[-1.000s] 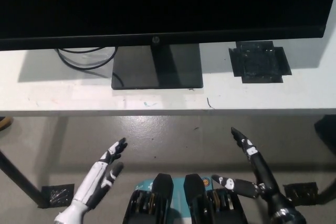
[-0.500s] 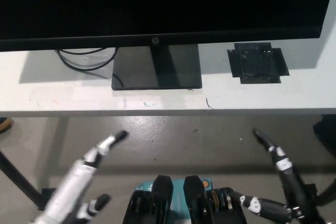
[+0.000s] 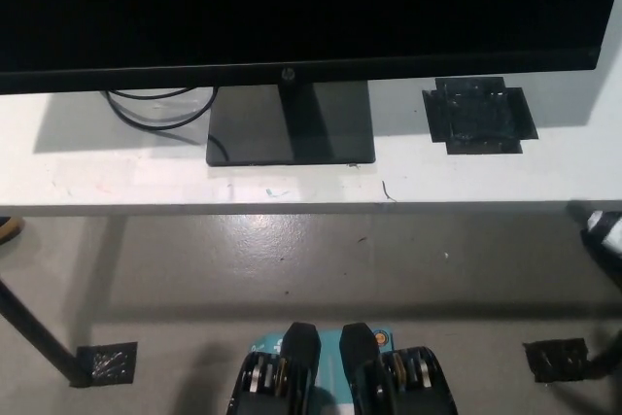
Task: The monitor is placed at the center of the table and the robot uses both its hand to grab the left and right sides of the monitor to tilt the angle of the monitor downwards
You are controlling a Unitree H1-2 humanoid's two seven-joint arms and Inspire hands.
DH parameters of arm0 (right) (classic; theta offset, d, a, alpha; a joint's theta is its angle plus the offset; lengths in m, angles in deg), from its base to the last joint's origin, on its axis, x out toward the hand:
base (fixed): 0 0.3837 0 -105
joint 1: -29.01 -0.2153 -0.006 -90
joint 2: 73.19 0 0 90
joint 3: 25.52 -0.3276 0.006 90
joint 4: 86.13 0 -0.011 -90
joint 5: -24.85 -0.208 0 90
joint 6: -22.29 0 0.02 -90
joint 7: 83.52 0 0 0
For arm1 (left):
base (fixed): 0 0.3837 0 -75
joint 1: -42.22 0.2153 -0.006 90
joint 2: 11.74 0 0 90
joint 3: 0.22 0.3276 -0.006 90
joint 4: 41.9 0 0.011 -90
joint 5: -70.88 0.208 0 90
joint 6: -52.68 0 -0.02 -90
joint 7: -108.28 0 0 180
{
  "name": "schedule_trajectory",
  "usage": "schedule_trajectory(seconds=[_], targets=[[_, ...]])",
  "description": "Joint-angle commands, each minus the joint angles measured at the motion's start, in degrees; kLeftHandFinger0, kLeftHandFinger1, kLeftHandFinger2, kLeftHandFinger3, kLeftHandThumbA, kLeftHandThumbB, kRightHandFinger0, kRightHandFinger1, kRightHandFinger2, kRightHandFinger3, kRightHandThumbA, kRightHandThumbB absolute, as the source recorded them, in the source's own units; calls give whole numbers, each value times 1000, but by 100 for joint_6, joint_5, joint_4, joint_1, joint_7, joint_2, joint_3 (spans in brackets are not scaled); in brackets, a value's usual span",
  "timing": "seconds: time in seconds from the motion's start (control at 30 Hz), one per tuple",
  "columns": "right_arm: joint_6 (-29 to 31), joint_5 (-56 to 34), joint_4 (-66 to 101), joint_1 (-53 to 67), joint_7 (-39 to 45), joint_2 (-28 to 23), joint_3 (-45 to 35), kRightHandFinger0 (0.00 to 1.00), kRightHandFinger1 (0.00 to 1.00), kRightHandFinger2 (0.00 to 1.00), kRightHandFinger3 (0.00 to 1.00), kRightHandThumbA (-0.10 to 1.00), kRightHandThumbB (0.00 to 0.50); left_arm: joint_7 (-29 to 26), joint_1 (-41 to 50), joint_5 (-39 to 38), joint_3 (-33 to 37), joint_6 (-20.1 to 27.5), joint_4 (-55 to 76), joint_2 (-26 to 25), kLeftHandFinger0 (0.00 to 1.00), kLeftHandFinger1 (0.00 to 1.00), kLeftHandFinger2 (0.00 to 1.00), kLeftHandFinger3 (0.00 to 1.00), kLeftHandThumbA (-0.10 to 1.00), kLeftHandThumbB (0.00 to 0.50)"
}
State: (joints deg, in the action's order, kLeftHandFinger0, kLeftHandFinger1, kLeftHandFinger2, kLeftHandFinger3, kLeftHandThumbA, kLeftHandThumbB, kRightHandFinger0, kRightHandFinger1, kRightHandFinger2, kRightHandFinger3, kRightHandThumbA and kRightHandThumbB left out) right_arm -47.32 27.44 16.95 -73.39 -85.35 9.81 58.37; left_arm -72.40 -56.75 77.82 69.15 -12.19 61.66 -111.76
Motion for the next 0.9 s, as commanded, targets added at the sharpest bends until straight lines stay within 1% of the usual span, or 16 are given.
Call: schedule_trajectory(seconds=[0.0, 0.03, 0.07, 0.13, 0.17, 0.27, 0.4, 0.43, 0.5, 0.57, 0.6, 0.67, 0.7, 0.73, 0.77, 0.87], targets=[[-303, -477, -225, -478, 79, -154, -260, 1000, 1000, 1000, 1000, 1000, 483, -145, -344, -227, -278, 179, -228, -493, 1000, 1000, 1000, 1000, 1000, 476], [-334, -557, -303, -562, 112, -155, -285, 1000, 1000, 1000, 1000, 1000, 480, -106, -374, -289, -322, 179, -300, -558, 1000, 1000, 1000, 1000, 1000, 476], [-336, -706, -512, -717, 154, -155, -318, 1000, 1000, 1000, 1000, 1000, 435, -64, -421, -398, -387, 104, -402, -663, 1000, 1000, 1000, 1000, 1000, 481], [-279, -842, -781, -892, 214, -164, -352, 1000, 1000, 1000, 1000, 1000, 398, -15, -496, -569, -430, -99, -469, -753, 1000, 1000, 1000, 1000, 1000, 499], [-290, -979, -981, -1035, 282, -195, -378, 1000, 1000, 1000, 1000, 1000, 383, 6, -613, -670, -437, -126, -547, -835, 1000, 1000, 1000, 1000, 1000, 483], [-358, -1173, -1423, -1333, 397, -221, -415, 1000, 1000, 1000, 1000, 1000, 399, 63, -738, -903, -466, -425, -709, -951, 1000, 1000, 1000, 1000, 1000, 499], [-413, -1274, -2094, -1770, 638, -312, -363, 1000, 1000, 1000, 1000, 1000, 371, 59, -961, -917, -485, -663, -1002, -1040, 1000, 1000, 1000, 1000, 1000, 487], [-393, -1280, -2396, -1942, 734, -348, -324, 1000, 1000, 1000, 1000, 1000, 338, 63, -1050, -903, -491, -746, -1128, -1084, 1000, 1000, 1000, 1000, 1000, 498], [-404, -1375, -2708, -2120, 919, -394, -291, 1000, 1000, 1000, 1000, 1000, 320, 106, -1147, -900, -473, -739, -1307, -1147, 1000, 1000, 1000, 1000, 1000, 500], [-428, -1415, -3106, -2375, 1095, -466, -256, 1000, 1000, 1000, 1000, 1000, 323, 185, -1322, -868, -394, -734, -1593, -1254, 1000, 1000, 1000, 1000, 1000, 484], [-484, -1381, -3253, -2496, 1134, -494, -231, 1000, 1000, 1000, 1000, 1000, 341, 194, -1413, -828, -364, -683, -1747, -1298, 1000, 1000, 1000, 1000, 1000, 452], [-572, -1306, -3458, -2656, 1211, -550, -176, 1000, 1000, 1000, 1000, 1000, 351, 192, -1512, -755, -325, -690, -1882, -1353, 1000, 1000, 1000, 1000, 1000, 418], [-689, -1210, -3593, -2763, 1211, -585, -135, 1000, 1000, 1000, 1000, 1000, 380, 138, -1592, -523, -271, -583, -2057, -1431, 1000, 1000, 1000, 1000, 1000, 376], [-699, -1101, -3766, -2872, 1264, -642, -70, 1000, 1000, 1000, 1000, 1000, 408, 129, -1681, -438, -222, -521, -2237, -1501, 1000, 1000, 1000, 1000, 1000, 362], [-734, -1104, -3916, -2967, 1377, -691, -16, 1000, 1000, 1000, 1000, 1000, 437, 99, -1762, -334, -169, -533, -2394, -1560, 1000, 1000, 1000, 1000, 1000, 362], [-713, -1117, -3958, -2985, 1393, -701, -1, 1000, 1000, 1000, 1000, 1000, 440, 68, -1770, -335, -136, -501, -2432, -1582, 1000, 1000, 1000, 1000, 1000, 360]])
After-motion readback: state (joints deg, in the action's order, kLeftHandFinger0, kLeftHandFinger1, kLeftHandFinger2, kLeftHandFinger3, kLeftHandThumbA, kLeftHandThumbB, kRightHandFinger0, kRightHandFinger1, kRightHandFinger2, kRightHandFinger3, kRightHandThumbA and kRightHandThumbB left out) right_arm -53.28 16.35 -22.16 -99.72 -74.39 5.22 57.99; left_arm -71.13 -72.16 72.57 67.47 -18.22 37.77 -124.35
